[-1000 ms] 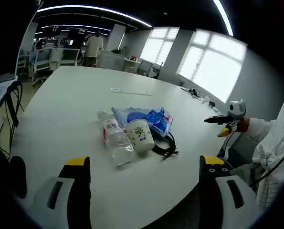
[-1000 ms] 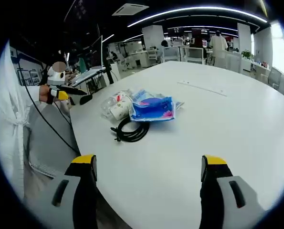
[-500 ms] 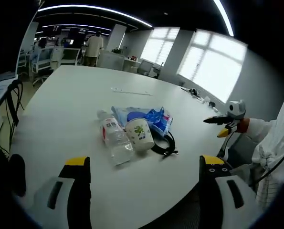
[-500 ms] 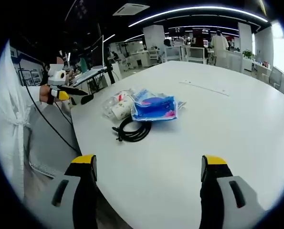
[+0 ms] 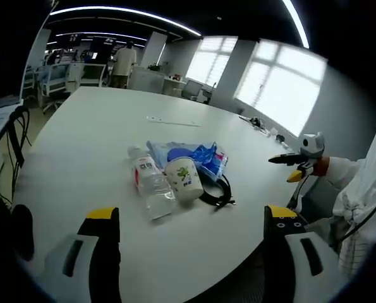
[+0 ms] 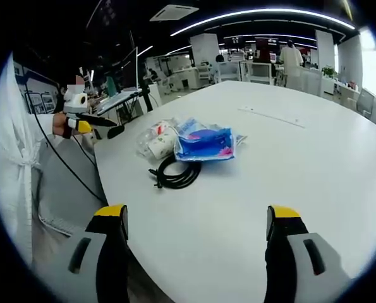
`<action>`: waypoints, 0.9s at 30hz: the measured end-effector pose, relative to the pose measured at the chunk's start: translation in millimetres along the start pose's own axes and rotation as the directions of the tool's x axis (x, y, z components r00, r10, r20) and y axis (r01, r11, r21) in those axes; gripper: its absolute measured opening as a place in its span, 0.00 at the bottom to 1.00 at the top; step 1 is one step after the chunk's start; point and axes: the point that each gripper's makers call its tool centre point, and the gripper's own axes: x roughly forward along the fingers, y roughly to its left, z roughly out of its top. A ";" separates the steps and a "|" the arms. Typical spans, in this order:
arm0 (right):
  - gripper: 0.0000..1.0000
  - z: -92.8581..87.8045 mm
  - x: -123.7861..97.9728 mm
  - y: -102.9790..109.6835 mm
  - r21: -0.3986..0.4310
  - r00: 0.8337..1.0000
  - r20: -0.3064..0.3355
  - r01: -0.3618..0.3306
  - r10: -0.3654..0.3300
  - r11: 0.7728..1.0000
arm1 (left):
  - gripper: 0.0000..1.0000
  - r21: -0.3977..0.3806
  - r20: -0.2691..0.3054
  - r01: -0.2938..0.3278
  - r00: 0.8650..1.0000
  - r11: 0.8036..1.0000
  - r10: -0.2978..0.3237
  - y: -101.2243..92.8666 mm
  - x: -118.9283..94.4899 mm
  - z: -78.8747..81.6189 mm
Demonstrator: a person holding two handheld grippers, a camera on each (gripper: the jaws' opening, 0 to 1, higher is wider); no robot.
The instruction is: Arrange the tabletop items into an orderly group along one side of the table until the central work area is clear of visible clutter.
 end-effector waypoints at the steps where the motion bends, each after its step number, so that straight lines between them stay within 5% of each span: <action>1: 0.91 -0.2 -0.1 -0.2 0.001 1.000 0.000 0.000 0.000 1.000 | 0.97 0.000 -0.001 0.000 1.000 1.000 0.000 -0.2 0.2 0.1; 27: 0.91 11.8 0.6 -2.5 -0.025 1.000 0.003 -0.009 0.009 1.000 | 0.98 0.010 0.011 0.003 1.000 1.000 -0.003 -0.9 -1.5 10.2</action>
